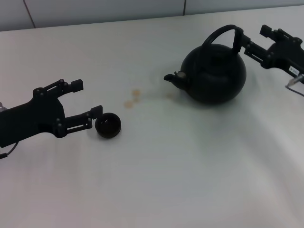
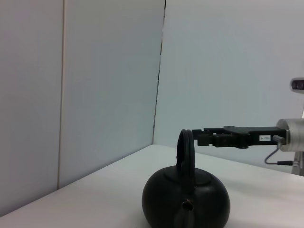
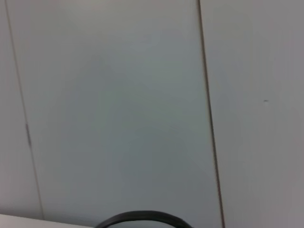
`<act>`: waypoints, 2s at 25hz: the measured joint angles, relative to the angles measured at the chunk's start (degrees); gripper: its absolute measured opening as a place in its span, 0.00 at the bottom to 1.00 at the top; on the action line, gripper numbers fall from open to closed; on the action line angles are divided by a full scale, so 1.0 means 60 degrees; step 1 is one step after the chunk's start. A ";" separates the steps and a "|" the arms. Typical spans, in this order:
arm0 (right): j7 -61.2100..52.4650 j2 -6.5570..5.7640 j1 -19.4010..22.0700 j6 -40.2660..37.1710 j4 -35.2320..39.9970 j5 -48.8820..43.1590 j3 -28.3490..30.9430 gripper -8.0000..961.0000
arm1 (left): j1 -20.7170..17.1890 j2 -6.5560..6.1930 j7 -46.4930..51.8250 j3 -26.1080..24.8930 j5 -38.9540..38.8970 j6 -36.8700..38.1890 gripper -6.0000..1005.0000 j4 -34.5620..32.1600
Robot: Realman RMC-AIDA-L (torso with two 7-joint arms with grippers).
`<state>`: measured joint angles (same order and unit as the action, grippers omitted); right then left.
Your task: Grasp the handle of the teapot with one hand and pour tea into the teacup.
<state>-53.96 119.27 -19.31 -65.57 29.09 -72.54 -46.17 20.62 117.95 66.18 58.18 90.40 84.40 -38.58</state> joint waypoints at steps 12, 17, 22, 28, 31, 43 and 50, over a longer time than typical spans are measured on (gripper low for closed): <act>-0.0004 -0.0052 0.0810 -0.1892 -0.0023 -0.0117 -0.0053 0.73 | -0.0027 0.0036 0.0000 0.0079 -0.0024 0.0084 0.86 -0.0015; 0.0413 -0.0125 0.0973 -0.3237 0.0059 -0.0962 -0.0073 0.72 | -0.0066 0.0067 -0.0001 0.0097 -0.0025 0.0263 0.86 -0.0016; 0.0371 -0.0236 0.0678 -0.4231 0.0205 -0.2179 -0.0106 0.72 | -0.0076 0.0070 -0.0005 0.0104 -0.0025 0.0394 0.86 -0.0016; 0.0324 -0.0146 0.0463 -0.4847 0.0757 -0.2905 -0.0113 0.72 | -0.0151 0.0072 -0.0011 0.0103 -0.0022 0.0767 0.86 -0.0016; 0.0305 -0.0149 0.0292 -0.5019 0.0828 -0.2997 -0.0118 0.72 | -0.0176 0.0072 -0.0013 0.0102 0.0012 0.0838 0.86 -0.0015; 0.0342 -0.0061 -0.0893 -0.4937 0.0595 -0.3932 -0.0141 0.72 | -0.0203 0.0072 -0.0015 0.0102 0.0035 0.0846 0.86 0.0002; 0.0369 -0.0055 -0.1333 -0.4790 0.0312 -0.4203 -0.0185 0.72 | -0.0240 0.0072 -0.0015 0.0102 0.0006 0.0853 0.86 0.0014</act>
<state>-51.75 118.94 -27.31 -94.31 30.97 -97.76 -47.28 19.18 118.38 66.09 58.79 90.44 89.51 -38.49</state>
